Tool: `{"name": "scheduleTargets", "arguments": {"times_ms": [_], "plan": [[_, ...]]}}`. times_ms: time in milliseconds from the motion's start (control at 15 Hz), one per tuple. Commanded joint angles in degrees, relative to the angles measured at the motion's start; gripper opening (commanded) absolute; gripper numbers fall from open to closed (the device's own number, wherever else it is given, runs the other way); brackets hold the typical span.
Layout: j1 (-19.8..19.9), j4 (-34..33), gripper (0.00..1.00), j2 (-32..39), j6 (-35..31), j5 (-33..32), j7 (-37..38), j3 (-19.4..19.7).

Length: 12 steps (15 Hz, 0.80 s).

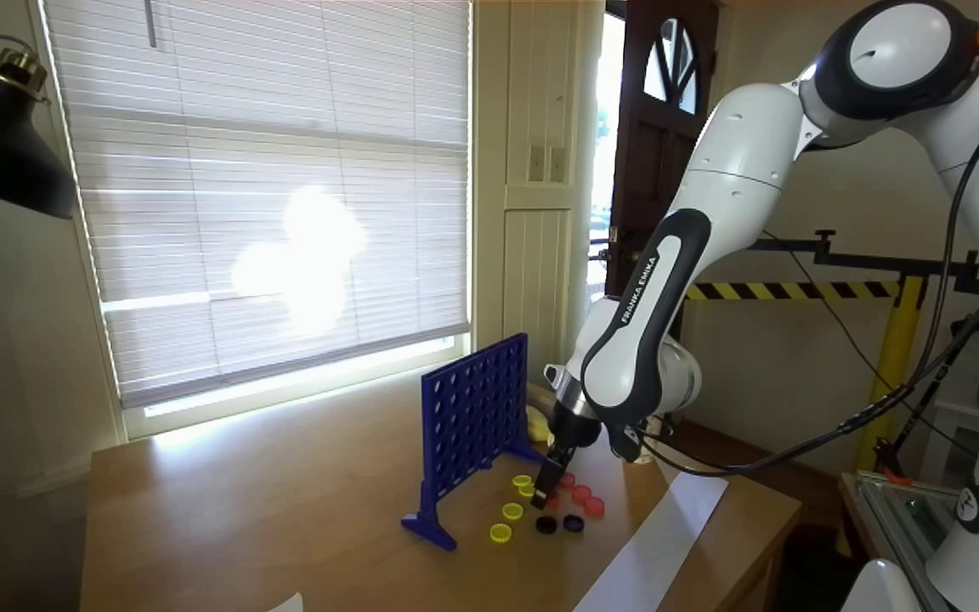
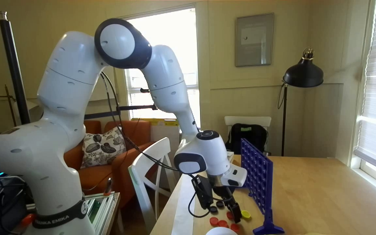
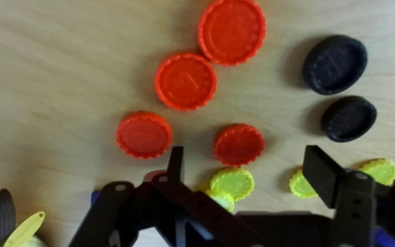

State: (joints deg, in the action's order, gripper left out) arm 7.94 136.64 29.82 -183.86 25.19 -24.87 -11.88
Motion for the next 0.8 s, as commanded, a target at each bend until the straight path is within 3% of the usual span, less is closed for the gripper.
{"name": "scheduleTargets", "arguments": {"times_ms": [0, 67, 133, 267, 533, 667, 733], "plan": [[-1.5, 0.6, 0.70, -0.7, 1.2, -0.4, -0.1, 1.8], [-1.7, 0.6, 0.65, -0.7, 1.1, -0.4, -0.1, 2.1], [-1.8, 0.6, 0.47, -0.8, 1.1, -0.4, -0.1, 2.3], [-1.9, 0.5, 0.33, -0.8, 1.1, -0.4, -0.1, 2.7], [-2.2, 0.4, 0.26, -1.0, 1.3, -0.4, -0.1, 2.9], [-2.4, 0.4, 0.10, -1.2, 1.3, -0.4, -0.1, 3.0], [-2.4, 0.4, 0.10, -1.1, 1.3, -0.4, -0.2, 2.9]]}}
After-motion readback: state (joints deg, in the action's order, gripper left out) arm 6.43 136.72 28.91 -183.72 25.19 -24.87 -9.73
